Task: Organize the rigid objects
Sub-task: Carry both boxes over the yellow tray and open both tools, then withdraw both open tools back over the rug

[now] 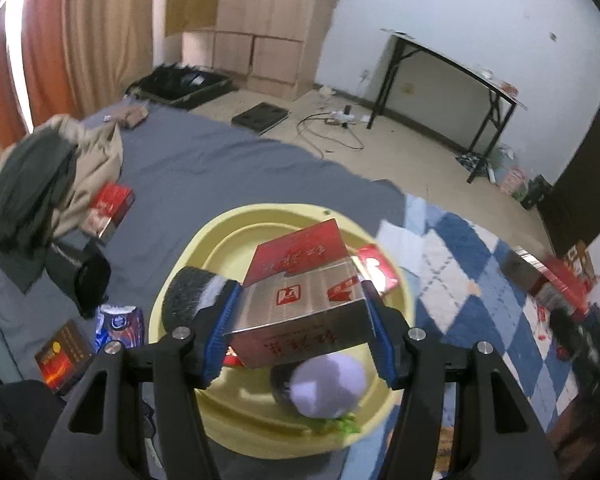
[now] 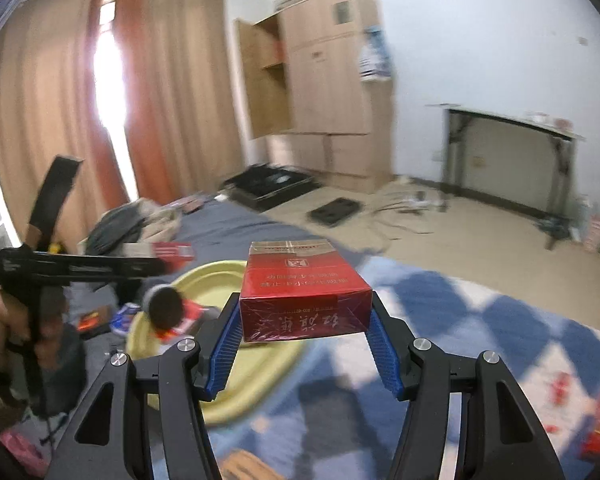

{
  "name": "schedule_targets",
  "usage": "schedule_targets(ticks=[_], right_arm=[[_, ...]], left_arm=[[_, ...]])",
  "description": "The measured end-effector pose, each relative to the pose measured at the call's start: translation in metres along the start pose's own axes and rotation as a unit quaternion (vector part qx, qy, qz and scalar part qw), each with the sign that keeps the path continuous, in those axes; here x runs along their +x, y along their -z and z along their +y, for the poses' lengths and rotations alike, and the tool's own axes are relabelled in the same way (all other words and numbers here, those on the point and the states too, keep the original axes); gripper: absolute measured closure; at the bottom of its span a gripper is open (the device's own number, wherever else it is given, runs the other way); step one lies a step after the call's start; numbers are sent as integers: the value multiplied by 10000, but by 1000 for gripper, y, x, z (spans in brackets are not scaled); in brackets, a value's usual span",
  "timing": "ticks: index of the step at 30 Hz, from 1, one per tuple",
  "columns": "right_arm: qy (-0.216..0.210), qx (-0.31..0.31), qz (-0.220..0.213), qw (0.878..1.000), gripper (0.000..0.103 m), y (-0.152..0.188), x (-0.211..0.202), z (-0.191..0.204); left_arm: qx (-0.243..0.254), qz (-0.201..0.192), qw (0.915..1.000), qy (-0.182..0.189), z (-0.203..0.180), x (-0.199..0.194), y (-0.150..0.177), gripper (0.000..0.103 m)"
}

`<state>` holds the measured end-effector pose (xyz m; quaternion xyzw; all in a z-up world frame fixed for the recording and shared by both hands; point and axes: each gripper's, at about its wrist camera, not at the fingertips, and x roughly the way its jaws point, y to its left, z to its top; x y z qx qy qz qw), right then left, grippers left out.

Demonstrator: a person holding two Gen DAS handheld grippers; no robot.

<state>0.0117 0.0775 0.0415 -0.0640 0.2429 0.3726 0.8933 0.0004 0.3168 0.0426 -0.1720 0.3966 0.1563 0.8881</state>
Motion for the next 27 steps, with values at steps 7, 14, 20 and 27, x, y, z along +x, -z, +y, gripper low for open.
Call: schedule_targets(ticks=[7, 14, 20, 27], right_arm=[[-356, -400, 671, 9963, 45, 25, 89, 39], [-409, -485, 1043, 9925, 45, 35, 134, 47], [-465, -331, 1131, 9919, 44, 28, 153, 56], [-624, -24, 1214, 9906, 18, 28, 152, 50]], left_arm=[[-24, 425, 9991, -78, 17, 43, 13, 43], [23, 427, 9991, 59, 10, 50, 10, 43], [38, 364, 9991, 235, 4, 52, 12, 43], [-181, 454, 9982, 349, 2, 54, 9, 29]])
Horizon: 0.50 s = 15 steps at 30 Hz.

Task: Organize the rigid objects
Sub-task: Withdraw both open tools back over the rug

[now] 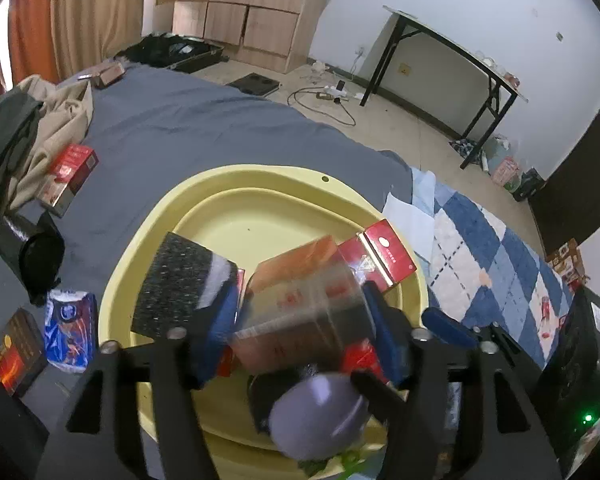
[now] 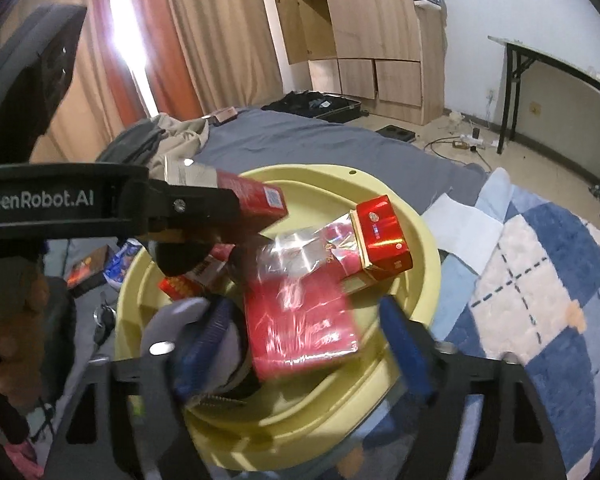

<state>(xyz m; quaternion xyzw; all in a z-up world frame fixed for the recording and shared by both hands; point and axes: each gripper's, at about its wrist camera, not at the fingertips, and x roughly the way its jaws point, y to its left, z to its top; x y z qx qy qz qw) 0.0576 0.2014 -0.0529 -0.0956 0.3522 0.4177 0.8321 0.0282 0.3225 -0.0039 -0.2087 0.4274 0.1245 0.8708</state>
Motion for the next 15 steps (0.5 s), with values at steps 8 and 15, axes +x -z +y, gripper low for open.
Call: schedule_targets(ticks=[8, 15], right_arm=[[-93, 182, -42, 9998, 1, 6, -29, -5], [907, 777, -423, 9919, 0, 19, -106, -52]], left_arm=[[-376, -549, 9964, 520, -13, -31, -14, 0], [331, -702, 9944, 722, -75, -54, -14, 0]])
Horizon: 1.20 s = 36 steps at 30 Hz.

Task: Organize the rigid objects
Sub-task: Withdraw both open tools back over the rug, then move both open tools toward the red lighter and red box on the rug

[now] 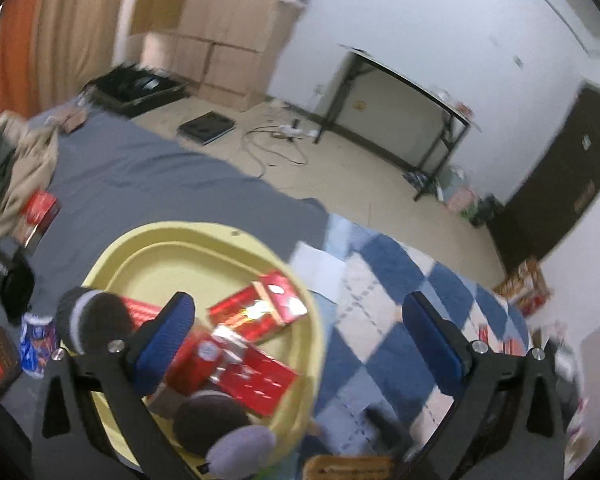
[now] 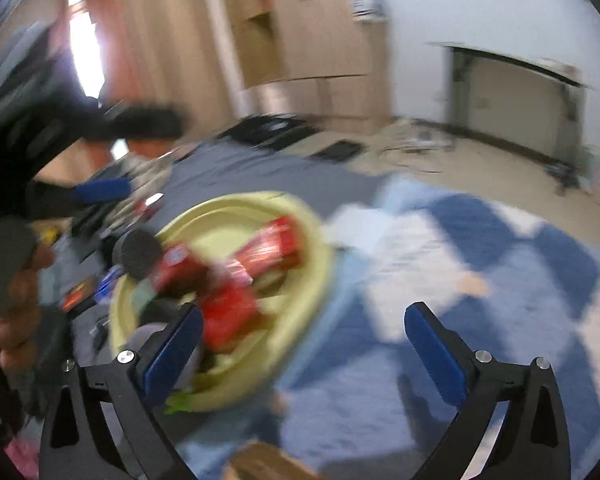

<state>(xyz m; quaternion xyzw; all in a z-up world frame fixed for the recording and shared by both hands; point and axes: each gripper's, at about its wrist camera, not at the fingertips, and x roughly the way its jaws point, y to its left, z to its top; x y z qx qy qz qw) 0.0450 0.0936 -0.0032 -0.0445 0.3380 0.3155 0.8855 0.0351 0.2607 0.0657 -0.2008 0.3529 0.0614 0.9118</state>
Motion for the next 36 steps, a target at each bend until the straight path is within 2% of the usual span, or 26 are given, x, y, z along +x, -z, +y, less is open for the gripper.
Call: schedule_targets(ticks=[2, 3, 7, 10, 14, 16, 19, 23, 25, 29, 32, 36], right_arm=[[242, 290, -79, 9993, 0, -1, -21, -22], [443, 512, -125, 9976, 0, 1, -39, -41], [877, 1042, -254, 9904, 0, 14, -98, -95], [1347, 1324, -261, 9817, 0, 33, -154, -139], [1897, 1698, -296, 9666, 0, 57, -224, -181], [2138, 1899, -313, 9577, 0, 69, -261, -199], [2398, 1885, -276, 9520, 0, 83, -294, -207], [2512, 1920, -377, 9479, 0, 110, -306, -201], [2455, 2142, -329, 9449, 0, 122, -294, -198], [2354, 2213, -288, 9459, 0, 118, -273, -195], [2344, 2201, -405, 9460, 0, 116, -263, -199], [2462, 2215, -199, 9434, 0, 123, -244, -211]], left_arm=[[244, -26, 9997, 74, -22, -2, 3, 0], [520, 45, 9985, 153, -39, -3, 6, 0], [1120, 89, 9935, 169, -84, -12, 25, 0], [1251, 13, 9917, 280, -115, -20, 41, 0], [1049, -41, 9921, 683, -152, -27, 66, 0], [1176, -169, 9908, 649, -171, -30, 83, 0], [1529, -437, 9856, 580, -195, -38, 101, 0], [1682, -233, 9839, 560, -212, -31, 121, 0], [1727, -92, 9834, 544, -219, -25, 130, 0], [1863, -49, 9814, 457, -226, -20, 138, 0], [1609, 4, 9864, 333, -223, -18, 139, 0], [1283, 141, 9905, 466, -218, -7, 132, 0]])
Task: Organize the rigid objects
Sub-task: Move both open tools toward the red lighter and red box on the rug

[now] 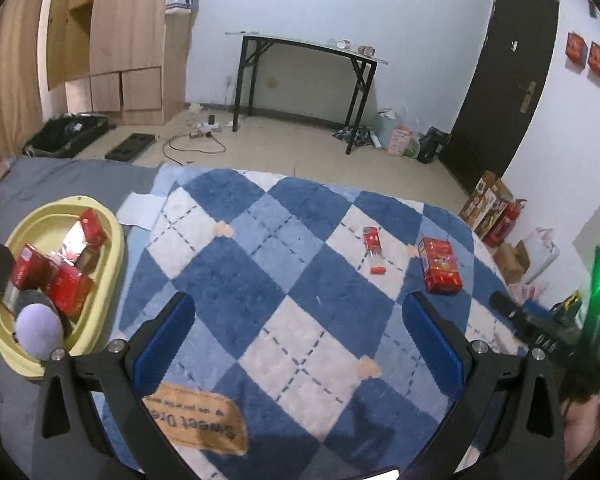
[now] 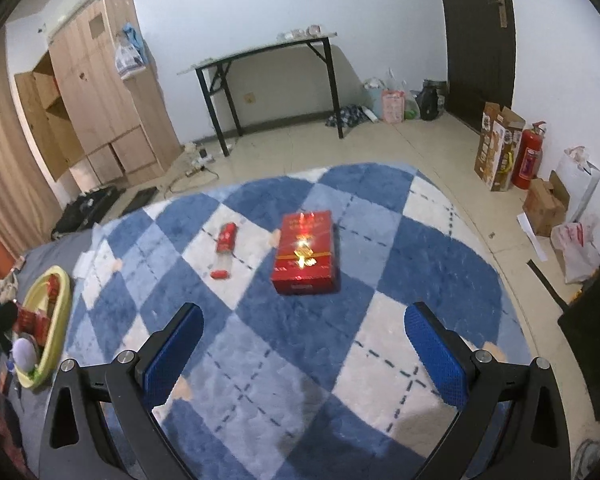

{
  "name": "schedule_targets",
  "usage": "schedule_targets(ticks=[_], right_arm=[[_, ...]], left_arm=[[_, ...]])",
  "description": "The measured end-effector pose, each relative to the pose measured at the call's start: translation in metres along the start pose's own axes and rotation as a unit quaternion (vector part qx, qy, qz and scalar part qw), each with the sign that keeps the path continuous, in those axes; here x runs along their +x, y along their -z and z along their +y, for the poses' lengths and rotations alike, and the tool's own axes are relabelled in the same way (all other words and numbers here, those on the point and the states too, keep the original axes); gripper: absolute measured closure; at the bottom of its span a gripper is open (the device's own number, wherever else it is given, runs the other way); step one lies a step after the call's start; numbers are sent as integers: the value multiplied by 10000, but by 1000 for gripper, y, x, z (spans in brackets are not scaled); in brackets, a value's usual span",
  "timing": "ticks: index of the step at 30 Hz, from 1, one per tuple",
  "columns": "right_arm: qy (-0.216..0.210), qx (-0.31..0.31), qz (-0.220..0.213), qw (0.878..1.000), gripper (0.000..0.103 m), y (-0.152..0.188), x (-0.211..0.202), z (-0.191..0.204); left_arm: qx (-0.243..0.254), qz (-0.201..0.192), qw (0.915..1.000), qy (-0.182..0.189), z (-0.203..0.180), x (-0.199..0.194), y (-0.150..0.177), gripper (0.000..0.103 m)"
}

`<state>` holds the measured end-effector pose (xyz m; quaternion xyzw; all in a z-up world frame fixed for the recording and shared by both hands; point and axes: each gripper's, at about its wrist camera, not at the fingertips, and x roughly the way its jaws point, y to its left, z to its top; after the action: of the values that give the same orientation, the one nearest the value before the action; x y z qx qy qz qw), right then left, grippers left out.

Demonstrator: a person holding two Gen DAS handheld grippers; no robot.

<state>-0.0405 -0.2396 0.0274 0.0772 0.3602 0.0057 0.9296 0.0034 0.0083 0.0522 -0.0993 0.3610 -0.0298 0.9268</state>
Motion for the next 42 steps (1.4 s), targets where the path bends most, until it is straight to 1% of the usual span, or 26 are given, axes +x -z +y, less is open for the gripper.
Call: schedule_targets(ticks=[3, 8, 11, 15, 19, 21, 24, 33, 42], right_arm=[[61, -23, 88, 9999, 0, -5, 22, -2], [81, -59, 121, 9999, 0, -12, 35, -2], [74, -66, 100, 9999, 0, -12, 42, -4], [42, -71, 185, 9998, 0, -11, 52, -6], [35, -131, 189, 9997, 0, -11, 56, -4], [2, -164, 176, 9997, 0, -11, 58, -3], [26, -249, 157, 9996, 0, -11, 61, -1], [24, -230, 233, 9995, 0, -8, 65, -2], [19, -338, 251, 9991, 0, -6, 66, 2]], left_arm=[[85, 37, 10000, -14, 1, 9, -3, 0], [219, 193, 9996, -41, -2, 26, 1, 0], [379, 161, 9991, -60, -8, 29, 0, 0], [397, 121, 9991, -52, -9, 32, -3, 0], [442, 239, 9987, 14, -8, 37, -2, 0], [495, 256, 9984, -43, -8, 40, -1, 0], [444, 291, 9986, -61, -6, 43, 0, 0], [362, 258, 9989, -123, -1, 46, -1, 0], [336, 223, 9991, -97, -1, 45, -2, 0]])
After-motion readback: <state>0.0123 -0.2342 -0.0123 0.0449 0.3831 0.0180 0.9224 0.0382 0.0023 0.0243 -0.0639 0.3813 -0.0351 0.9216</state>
